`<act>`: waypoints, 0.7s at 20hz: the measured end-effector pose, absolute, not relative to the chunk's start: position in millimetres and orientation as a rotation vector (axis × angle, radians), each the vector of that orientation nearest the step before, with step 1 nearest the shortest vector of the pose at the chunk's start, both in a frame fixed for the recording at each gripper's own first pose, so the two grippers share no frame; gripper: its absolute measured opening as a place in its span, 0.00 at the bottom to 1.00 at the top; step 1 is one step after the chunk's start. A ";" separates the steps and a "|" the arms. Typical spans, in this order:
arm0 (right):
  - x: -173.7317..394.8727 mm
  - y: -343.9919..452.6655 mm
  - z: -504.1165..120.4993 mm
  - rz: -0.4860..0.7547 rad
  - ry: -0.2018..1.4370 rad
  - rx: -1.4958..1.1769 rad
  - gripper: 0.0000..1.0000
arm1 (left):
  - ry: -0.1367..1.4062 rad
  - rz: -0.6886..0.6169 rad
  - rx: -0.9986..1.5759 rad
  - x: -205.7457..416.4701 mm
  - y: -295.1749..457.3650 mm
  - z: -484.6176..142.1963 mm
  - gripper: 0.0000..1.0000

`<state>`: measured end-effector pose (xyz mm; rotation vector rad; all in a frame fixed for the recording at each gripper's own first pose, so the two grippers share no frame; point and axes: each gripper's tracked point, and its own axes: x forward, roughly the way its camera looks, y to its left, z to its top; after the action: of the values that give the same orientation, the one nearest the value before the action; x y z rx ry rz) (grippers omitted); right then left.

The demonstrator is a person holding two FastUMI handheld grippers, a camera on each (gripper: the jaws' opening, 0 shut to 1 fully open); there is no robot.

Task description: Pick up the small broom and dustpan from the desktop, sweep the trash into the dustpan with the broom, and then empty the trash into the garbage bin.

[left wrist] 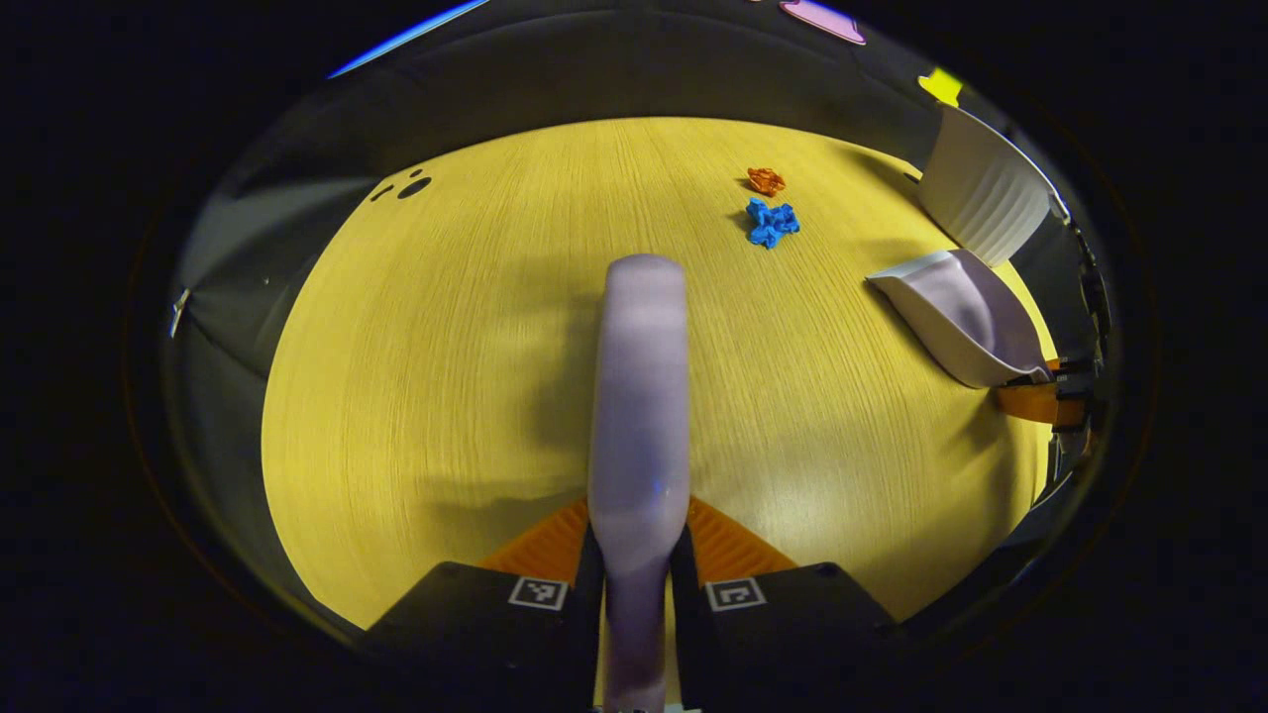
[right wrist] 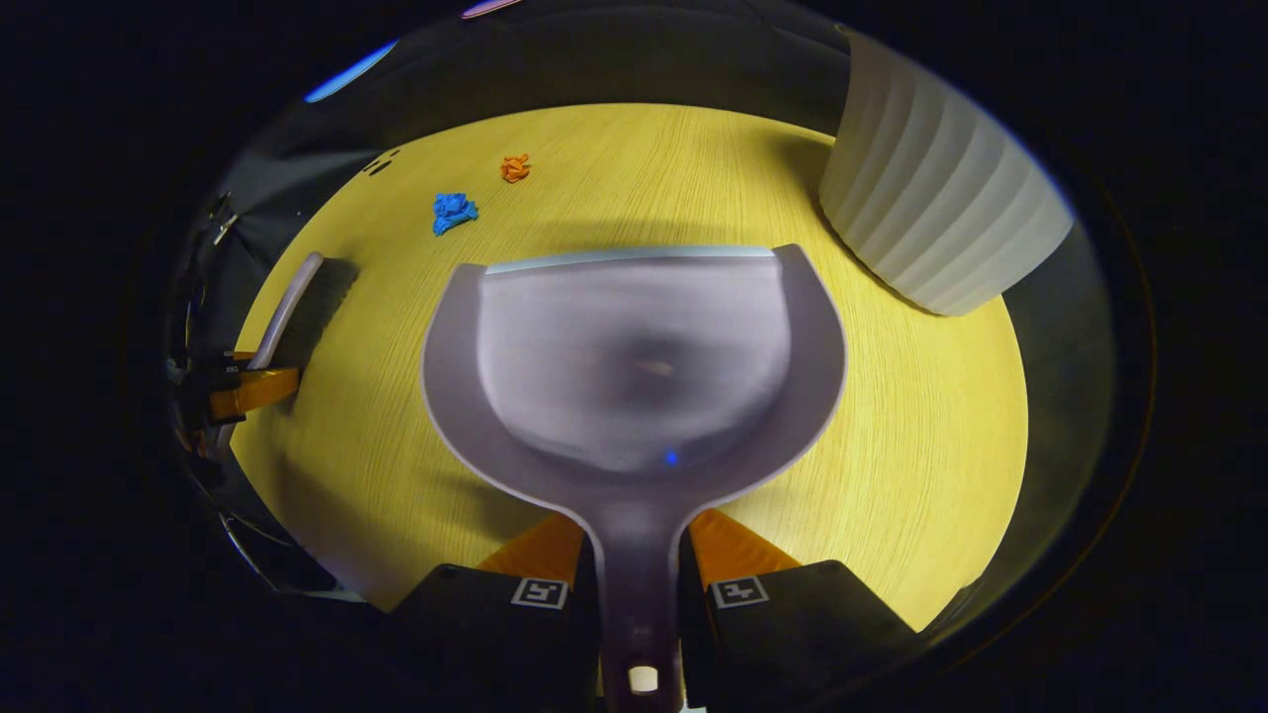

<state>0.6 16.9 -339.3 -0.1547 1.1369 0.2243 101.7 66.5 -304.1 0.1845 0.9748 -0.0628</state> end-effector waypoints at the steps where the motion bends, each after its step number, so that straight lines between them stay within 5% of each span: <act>1: 0.1 16.8 -339.2 0.229 1.135 -0.157 0.34 | 0.967 -0.057 0.174 100.6 66.9 -303.4 0.35; 3: 0.9 16.9 -339.6 0.237 1.130 -0.158 0.37 | 0.955 -0.049 0.158 103.0 66.5 -302.6 0.27; 14: 22.3 15.0 -323.2 0.314 1.103 -0.219 0.37 | 0.903 -0.136 0.265 189.0 51.8 -250.8 0.26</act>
<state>22.3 15.0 -323.2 -0.2189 1.1026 0.3136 189.0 51.8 -250.8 0.2652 0.9028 -0.1358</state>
